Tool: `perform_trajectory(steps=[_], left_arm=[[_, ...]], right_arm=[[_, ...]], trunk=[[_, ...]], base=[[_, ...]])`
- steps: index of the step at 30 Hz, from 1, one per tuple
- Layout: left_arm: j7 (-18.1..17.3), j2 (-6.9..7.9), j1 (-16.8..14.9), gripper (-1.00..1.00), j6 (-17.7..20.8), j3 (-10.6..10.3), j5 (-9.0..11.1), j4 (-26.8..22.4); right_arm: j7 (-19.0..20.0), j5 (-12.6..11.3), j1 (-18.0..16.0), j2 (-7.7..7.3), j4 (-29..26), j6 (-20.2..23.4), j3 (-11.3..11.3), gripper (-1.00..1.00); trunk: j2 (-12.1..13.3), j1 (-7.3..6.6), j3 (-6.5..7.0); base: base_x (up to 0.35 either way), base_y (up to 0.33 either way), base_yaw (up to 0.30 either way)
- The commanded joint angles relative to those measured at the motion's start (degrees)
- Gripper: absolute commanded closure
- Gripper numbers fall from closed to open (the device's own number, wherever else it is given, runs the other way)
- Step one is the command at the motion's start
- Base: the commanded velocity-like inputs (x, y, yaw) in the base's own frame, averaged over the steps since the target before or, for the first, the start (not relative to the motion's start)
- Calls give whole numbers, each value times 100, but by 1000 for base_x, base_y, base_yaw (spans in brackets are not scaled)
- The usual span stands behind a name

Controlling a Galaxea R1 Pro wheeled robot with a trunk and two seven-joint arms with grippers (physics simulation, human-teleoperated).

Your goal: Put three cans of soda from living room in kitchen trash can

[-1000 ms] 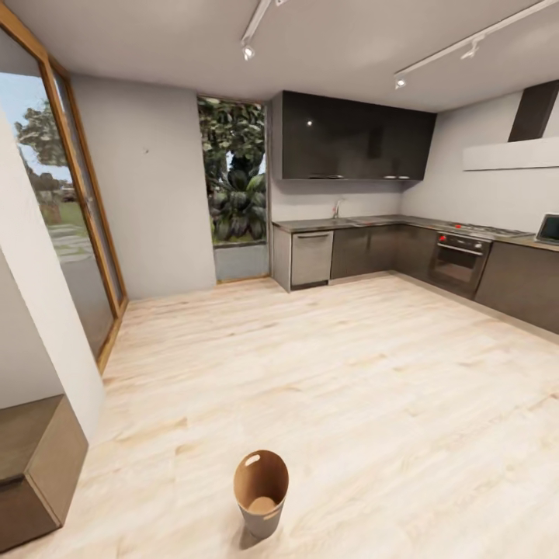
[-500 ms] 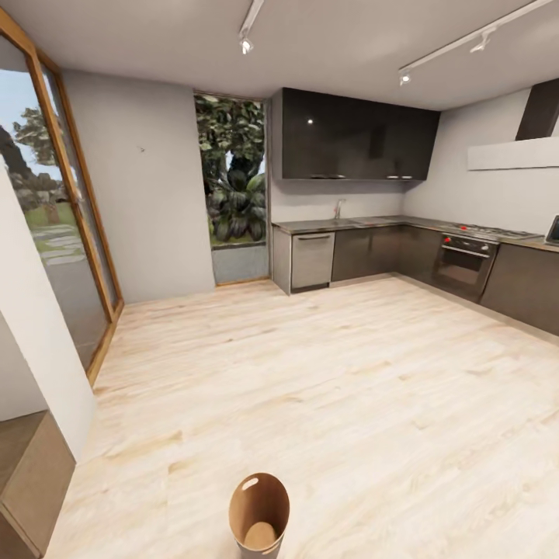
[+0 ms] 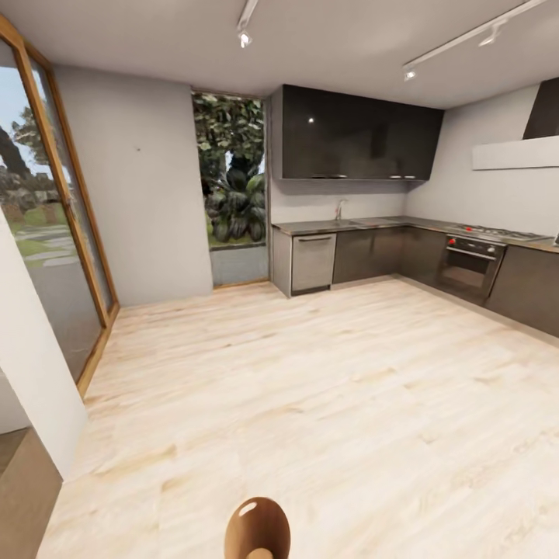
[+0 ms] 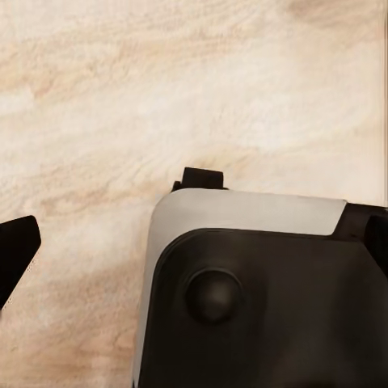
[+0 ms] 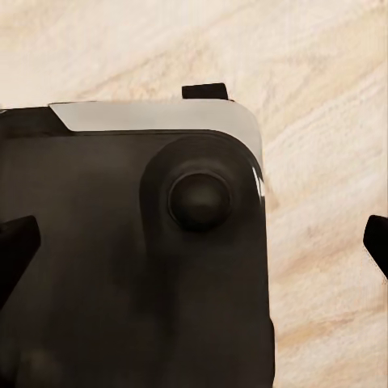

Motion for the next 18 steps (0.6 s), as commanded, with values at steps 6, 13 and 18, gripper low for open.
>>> perform_trajectory(steps=[6, 13, 18], left_arm=[[-1, -1, 0, -100, 0, 0, 0, -1], [31, -4, 0, -100, 0, 0, 6, -3], [45, -4, 0, -100, 0, 0, 19, 0]], right_arm=[[0, 0, 0, 0, 0, 0, 0, -100], [3, 0, 0, 0, 0, 0, -1, -100], [4, 2, 0, -2, 0, 0, 1, -100]], trunk=[[0, 0, 0], [0, 0, 0], [0, 0, 0]], base=[[334, 0, 0], [207, 0, 0], [38, 0, 0]])
